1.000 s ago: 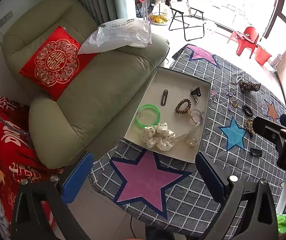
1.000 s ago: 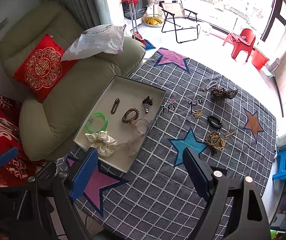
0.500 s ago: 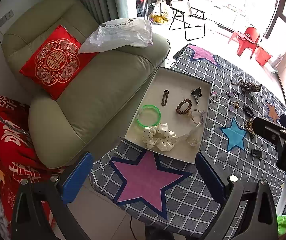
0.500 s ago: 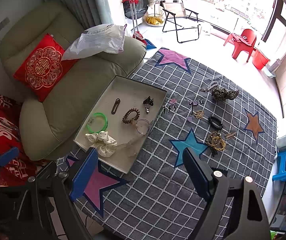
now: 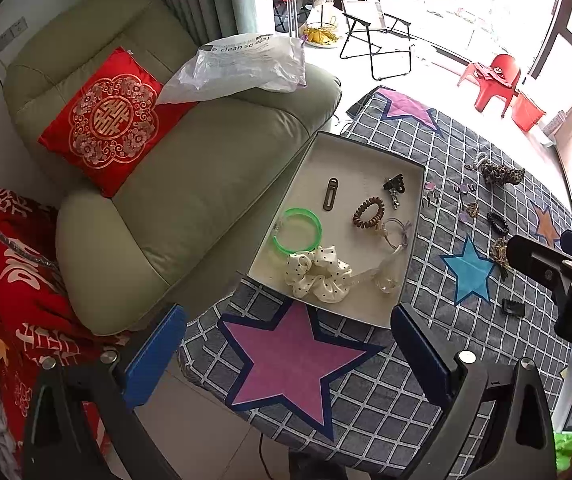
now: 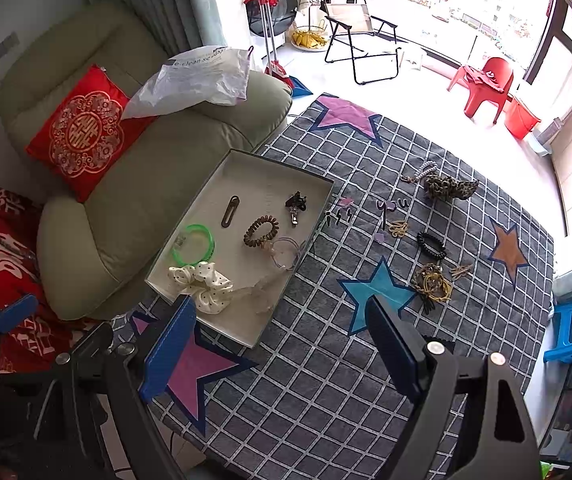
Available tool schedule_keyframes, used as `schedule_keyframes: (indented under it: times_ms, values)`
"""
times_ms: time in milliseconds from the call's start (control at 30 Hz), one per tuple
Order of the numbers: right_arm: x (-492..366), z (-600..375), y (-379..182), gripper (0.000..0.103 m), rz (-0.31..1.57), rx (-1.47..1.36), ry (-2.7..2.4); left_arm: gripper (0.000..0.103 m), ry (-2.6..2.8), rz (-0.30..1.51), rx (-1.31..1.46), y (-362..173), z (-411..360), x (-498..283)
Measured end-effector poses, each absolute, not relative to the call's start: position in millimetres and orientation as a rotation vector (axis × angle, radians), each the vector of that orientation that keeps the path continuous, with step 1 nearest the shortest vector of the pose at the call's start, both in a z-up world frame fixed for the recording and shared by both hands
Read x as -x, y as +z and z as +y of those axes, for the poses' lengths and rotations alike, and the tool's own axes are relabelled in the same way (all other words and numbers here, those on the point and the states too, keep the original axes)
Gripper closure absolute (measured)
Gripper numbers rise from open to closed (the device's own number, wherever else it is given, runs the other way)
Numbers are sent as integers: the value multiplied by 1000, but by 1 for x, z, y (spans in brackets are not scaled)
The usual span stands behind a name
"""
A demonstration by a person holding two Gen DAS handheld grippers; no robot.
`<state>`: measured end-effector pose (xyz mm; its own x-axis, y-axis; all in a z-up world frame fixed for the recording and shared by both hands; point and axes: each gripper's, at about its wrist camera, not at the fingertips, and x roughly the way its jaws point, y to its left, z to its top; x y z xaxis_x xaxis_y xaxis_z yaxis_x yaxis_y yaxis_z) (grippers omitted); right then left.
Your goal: Organize jewelry
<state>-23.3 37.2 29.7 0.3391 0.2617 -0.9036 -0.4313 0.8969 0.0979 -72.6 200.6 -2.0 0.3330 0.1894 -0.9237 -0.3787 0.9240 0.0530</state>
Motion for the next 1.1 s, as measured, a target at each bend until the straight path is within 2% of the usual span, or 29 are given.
schedule_keyframes:
  times_ms: [1100]
  values:
    - [18, 36, 27, 15, 1142, 177, 461, 1, 383, 1177, 189, -3, 199, 70]
